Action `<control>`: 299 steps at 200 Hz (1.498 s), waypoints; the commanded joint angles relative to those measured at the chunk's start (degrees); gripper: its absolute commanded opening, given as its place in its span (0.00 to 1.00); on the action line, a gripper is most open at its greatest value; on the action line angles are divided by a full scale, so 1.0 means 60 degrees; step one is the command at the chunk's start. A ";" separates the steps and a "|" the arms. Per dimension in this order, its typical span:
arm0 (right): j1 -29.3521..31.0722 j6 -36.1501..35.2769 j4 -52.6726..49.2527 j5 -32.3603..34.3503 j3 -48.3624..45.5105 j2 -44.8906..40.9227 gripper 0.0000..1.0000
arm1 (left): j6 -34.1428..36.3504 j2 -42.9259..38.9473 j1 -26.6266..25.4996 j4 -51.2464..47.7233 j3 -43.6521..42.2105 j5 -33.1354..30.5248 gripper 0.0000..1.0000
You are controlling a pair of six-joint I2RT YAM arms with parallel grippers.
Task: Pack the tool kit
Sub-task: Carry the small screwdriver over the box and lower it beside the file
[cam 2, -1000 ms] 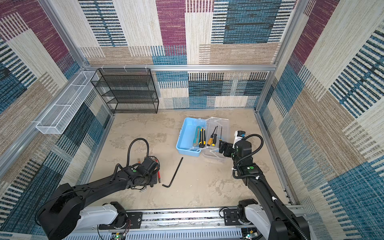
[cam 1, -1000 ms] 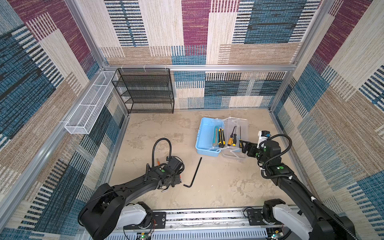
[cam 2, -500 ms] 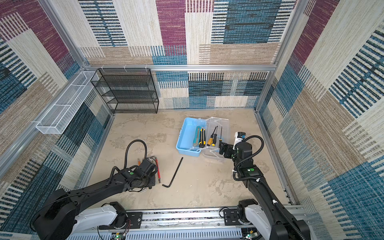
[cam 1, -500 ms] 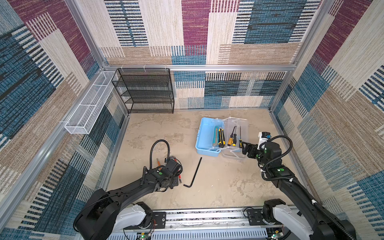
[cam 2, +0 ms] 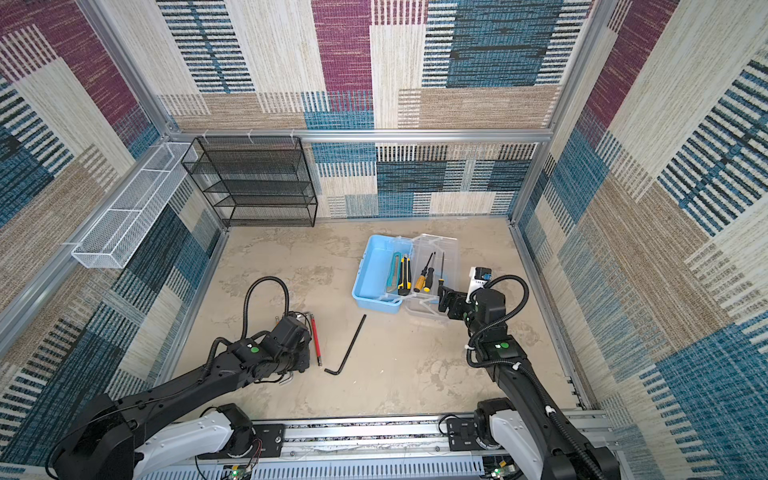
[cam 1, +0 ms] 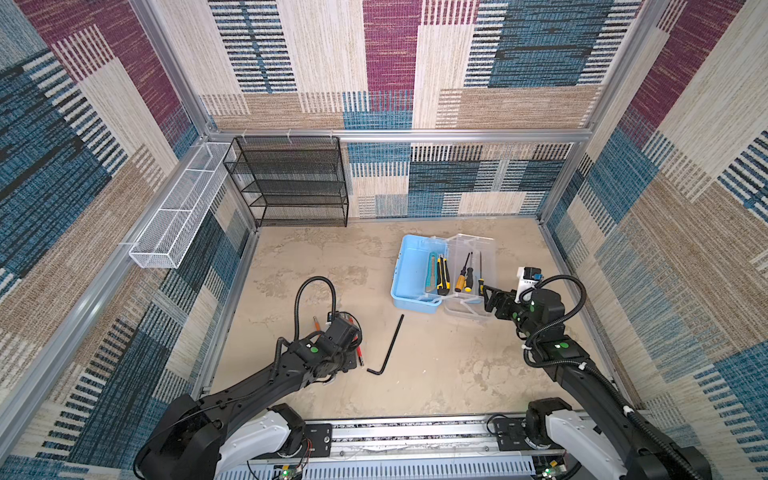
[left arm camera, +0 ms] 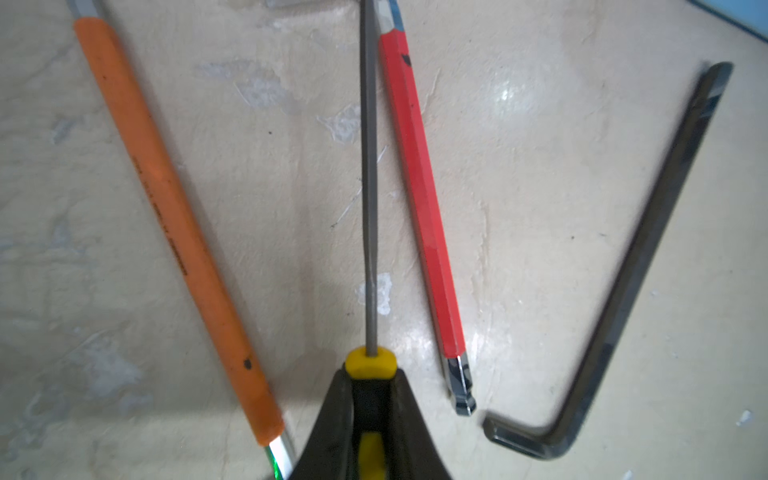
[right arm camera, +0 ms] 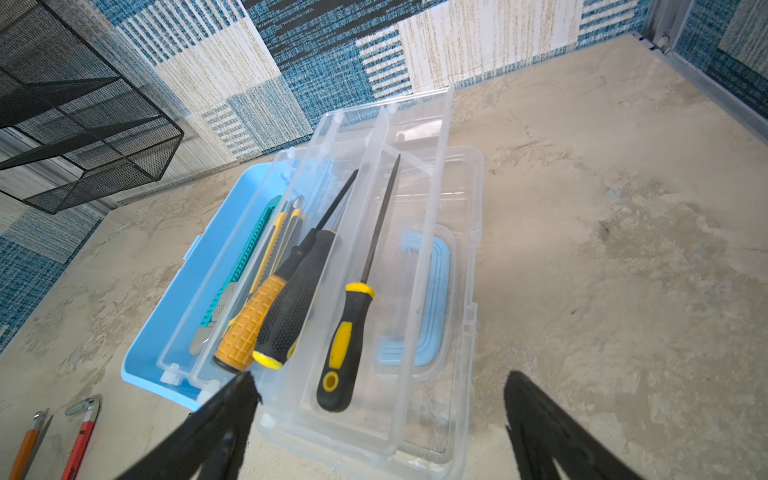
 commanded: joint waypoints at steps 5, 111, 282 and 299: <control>-0.0146 -0.0196 0.0806 0.0019 -0.0153 -0.0064 0.95 | -0.0235 -0.0307 0.0005 -0.0061 0.0125 -0.0076 0.02; -0.1080 0.0320 0.1396 -0.1046 -0.0520 -0.0247 0.96 | 0.0479 -0.0092 -0.0010 0.0440 0.1445 0.0153 0.01; -0.1544 0.0837 0.1505 -0.1863 -0.0772 -0.0142 0.97 | 0.2106 0.4623 -0.0742 0.2529 0.6625 0.2481 0.01; -0.1757 0.0943 0.1544 -0.2144 -0.0775 -0.0134 0.97 | 0.2255 0.5419 -0.0753 0.2572 0.7627 0.2900 0.01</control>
